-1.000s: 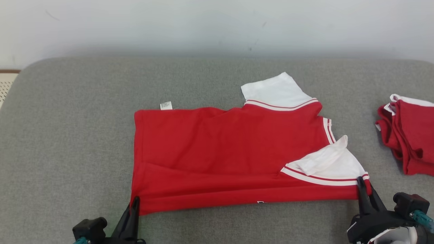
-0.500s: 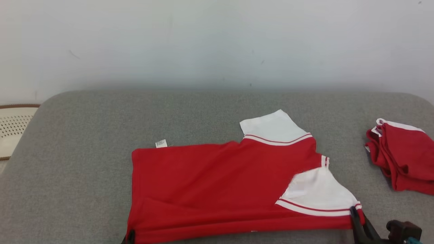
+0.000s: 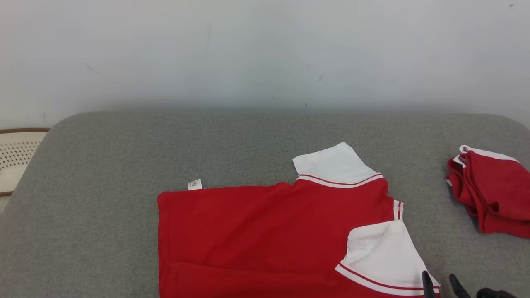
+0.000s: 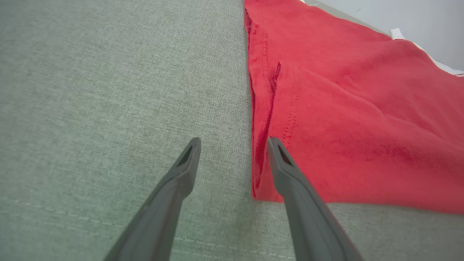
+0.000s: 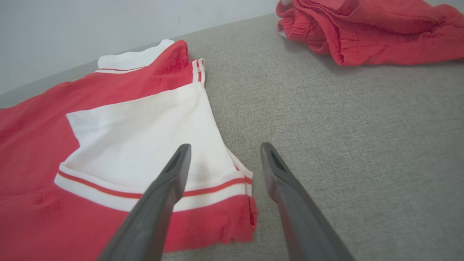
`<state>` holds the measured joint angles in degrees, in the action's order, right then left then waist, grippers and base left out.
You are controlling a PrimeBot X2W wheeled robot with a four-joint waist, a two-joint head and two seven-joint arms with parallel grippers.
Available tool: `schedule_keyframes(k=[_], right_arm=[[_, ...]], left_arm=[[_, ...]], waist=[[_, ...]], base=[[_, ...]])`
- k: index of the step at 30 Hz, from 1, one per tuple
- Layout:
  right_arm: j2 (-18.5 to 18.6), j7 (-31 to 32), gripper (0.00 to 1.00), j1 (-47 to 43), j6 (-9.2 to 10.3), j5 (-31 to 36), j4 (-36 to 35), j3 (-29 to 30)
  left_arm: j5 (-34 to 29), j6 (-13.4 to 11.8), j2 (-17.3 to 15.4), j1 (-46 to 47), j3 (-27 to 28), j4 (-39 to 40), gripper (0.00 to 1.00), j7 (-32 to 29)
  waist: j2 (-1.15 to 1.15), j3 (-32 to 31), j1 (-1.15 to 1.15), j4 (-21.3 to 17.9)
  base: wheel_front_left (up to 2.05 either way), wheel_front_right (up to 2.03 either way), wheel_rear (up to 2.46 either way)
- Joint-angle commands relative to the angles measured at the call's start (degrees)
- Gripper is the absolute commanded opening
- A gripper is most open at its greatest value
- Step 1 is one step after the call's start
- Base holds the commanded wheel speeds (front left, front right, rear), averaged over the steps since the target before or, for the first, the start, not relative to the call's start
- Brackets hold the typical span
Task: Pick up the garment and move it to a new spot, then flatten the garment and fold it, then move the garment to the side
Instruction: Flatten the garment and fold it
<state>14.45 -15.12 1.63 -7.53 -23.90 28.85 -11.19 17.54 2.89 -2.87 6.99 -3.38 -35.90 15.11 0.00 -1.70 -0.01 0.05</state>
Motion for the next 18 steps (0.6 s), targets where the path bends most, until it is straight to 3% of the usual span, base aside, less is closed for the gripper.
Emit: schedule_keyframes(k=[1, 5, 10, 18], right_arm=[[0.2, 0.0, 1.00, -0.1, 0.10, 0.6, -0.3, 0.3], [-0.1, 0.0, 1.00, 0.4, 0.10, 2.8, -3.1, 3.1], [-1.1, 0.0, 1.00, 3.0, 0.09, 6.1, -5.6, 4.3], [-1.8, 0.0, 1.00, 11.4, 0.09, 8.3, -6.0, 2.1]], left_arm=[[-0.9, -0.3, -0.1, -0.5, 0.2, 0.3, 1.00, 0.0], [-2.9, -1.8, -0.1, -0.1, 0.8, 3.1, 1.00, 0.0], [-5.1, -1.6, -0.1, 3.0, 1.8, 5.5, 1.00, 0.0], [-9.0, 1.8, -0.3, 14.4, 0.4, 1.7, 1.00, 0.0]], waist=[[0.00, 0.3, 0.01, 0.2], [0.00, 1.1, 0.01, 0.7], [0.00, 2.5, 0.01, 1.0], [0.00, 7.8, 0.01, 1.5]], base=[[0.00, 0.00, 0.00], [0.00, 0.00, 0.00], [0.00, 0.00, 0.00], [0.00, 0.00, 0.00]])
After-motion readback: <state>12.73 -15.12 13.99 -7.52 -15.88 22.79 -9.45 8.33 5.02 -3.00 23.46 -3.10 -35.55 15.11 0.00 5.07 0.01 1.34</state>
